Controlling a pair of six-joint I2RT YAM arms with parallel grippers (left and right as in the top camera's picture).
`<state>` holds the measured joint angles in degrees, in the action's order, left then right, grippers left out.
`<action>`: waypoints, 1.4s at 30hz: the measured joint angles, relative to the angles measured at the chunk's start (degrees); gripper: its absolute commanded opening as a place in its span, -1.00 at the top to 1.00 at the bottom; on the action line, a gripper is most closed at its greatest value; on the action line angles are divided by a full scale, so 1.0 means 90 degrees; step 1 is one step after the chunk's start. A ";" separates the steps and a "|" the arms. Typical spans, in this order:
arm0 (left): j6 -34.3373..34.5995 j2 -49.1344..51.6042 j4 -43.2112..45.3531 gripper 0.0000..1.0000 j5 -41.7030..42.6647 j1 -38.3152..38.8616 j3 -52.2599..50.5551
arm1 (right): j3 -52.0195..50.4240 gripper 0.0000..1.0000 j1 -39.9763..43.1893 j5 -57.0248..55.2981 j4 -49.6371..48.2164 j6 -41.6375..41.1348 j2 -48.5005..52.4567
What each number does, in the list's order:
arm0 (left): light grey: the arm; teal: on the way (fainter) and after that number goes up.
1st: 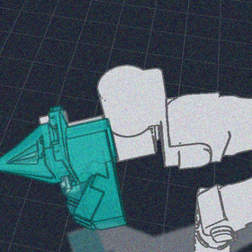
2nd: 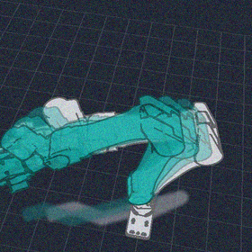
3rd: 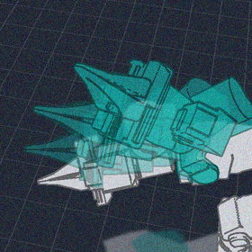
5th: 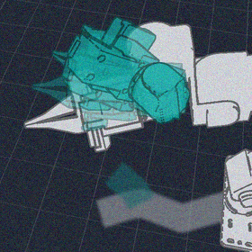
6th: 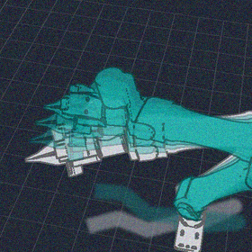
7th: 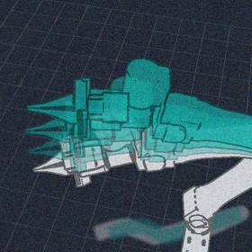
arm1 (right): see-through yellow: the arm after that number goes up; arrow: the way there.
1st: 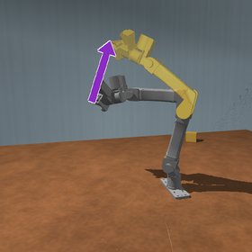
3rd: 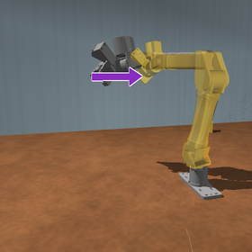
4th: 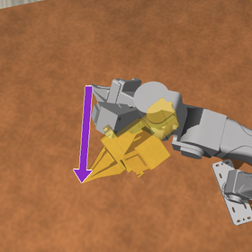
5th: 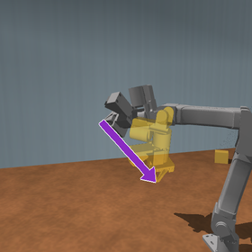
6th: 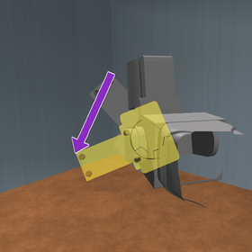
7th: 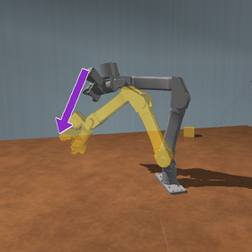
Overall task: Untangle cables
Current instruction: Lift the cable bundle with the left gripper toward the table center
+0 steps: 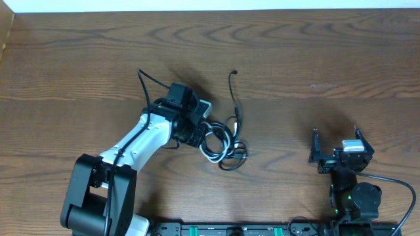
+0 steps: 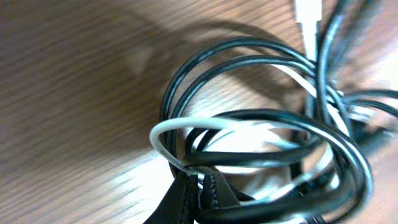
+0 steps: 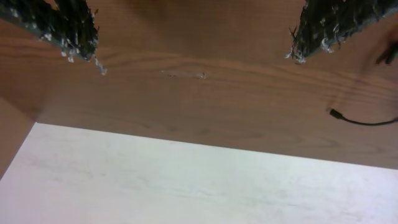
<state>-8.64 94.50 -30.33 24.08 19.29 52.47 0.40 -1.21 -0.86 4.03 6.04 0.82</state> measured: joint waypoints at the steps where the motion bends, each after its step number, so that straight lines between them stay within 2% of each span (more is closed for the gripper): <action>1: 0.0007 -0.0007 0.0039 0.85 0.0240 0.0000 0.0053 | -0.0002 -0.98 0.0000 -0.0002 0.0000 0.0000 0.0000; 5: 0.0058 -0.0272 0.0384 0.85 0.0928 0.0002 0.0199 | -0.0002 -0.98 0.0000 -0.0002 0.0000 0.0000 0.0000; 10: 0.0257 -0.1137 0.0891 0.85 0.1290 0.0002 0.0228 | -0.0002 -0.99 0.0000 -0.0002 0.0000 0.0000 0.0000; 20: 0.0321 -0.3096 0.1734 0.85 0.1457 0.0002 0.0243 | -0.0002 -0.99 0.0000 -0.0002 -0.0002 0.0000 0.0000; 25: 0.0323 -0.3733 0.1994 0.85 0.1481 0.0002 0.0243 | -0.0002 -0.98 0.0000 0.0000 0.0000 0.0000 0.0000; 32: 0.0595 -0.4184 0.2356 0.85 0.1484 0.0002 0.0243 | -0.0002 -0.99 0.0000 -0.0005 -0.0002 0.0029 0.0000; 42: 0.1236 -0.4201 0.2557 0.85 0.1484 0.0002 0.0243 | -0.0002 -0.98 0.0000 -0.0007 -0.0029 0.0245 0.0000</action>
<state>2.48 56.69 -7.31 37.43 19.31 54.65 0.38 -1.21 -0.93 3.77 8.25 0.82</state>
